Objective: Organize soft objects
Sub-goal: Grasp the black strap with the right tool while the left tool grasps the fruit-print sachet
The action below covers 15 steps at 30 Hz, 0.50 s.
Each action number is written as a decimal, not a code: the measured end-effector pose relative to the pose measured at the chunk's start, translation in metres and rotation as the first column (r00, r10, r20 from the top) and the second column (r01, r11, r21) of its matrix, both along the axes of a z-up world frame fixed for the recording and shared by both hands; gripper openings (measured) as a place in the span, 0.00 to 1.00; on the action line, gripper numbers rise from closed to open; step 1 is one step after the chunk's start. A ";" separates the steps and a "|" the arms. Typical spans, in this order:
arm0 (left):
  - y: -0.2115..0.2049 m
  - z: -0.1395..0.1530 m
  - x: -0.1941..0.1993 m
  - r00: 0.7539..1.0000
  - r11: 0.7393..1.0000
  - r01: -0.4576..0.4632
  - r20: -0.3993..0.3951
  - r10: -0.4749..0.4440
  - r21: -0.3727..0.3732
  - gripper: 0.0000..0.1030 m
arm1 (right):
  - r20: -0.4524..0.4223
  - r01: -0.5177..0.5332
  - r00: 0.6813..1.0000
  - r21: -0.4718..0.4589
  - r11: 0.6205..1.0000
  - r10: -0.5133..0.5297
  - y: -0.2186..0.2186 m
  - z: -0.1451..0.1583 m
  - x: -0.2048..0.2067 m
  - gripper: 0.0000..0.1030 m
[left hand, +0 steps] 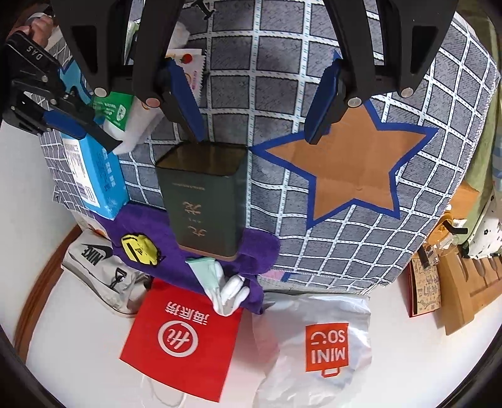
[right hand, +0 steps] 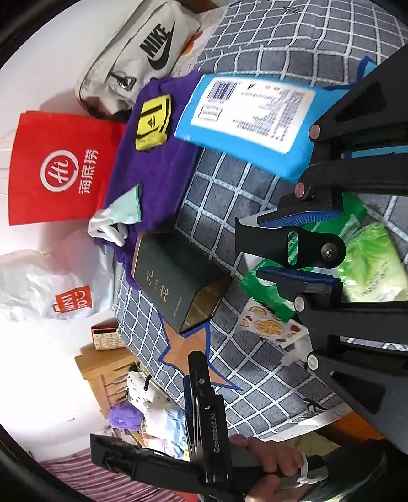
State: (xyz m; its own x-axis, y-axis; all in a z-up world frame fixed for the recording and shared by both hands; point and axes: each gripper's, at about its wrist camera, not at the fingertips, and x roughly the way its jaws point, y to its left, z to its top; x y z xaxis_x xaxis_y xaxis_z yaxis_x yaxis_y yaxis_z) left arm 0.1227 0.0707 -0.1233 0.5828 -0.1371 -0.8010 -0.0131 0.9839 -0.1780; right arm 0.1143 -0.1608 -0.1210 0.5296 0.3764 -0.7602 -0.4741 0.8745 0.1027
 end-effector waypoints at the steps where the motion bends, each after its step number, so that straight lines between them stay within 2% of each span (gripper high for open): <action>1: -0.002 0.000 -0.001 1.000 1.000 0.004 -0.001 -0.004 0.002 0.63 | 0.002 -0.001 1.000 0.007 1.000 0.000 -0.004 0.001 -0.005 0.25; 12: -0.028 -0.007 -0.016 0.998 0.998 0.057 -0.020 -0.057 -0.002 0.63 | 0.015 0.033 0.999 0.017 0.999 -0.034 -0.050 0.002 -0.049 0.24; 13: -0.030 -0.009 -0.018 0.998 0.998 0.064 -0.024 -0.064 -0.004 0.63 | 0.007 0.041 0.999 0.009 0.999 -0.041 -0.056 -0.001 -0.053 0.11; 15: -0.036 -0.013 -0.020 0.996 0.996 0.085 -0.031 -0.085 -0.003 0.63 | -0.015 0.059 0.998 0.001 0.998 -0.059 -0.066 -0.010 -0.055 0.07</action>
State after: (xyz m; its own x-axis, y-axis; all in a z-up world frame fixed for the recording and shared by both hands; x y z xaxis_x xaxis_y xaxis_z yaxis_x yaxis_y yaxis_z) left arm 0.1023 0.0349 -0.1358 0.5437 -0.1866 -0.8183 0.0654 0.9814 -0.1803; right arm 0.0593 -0.2272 -0.1306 0.5395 0.3456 -0.7678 -0.4201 0.9008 0.1103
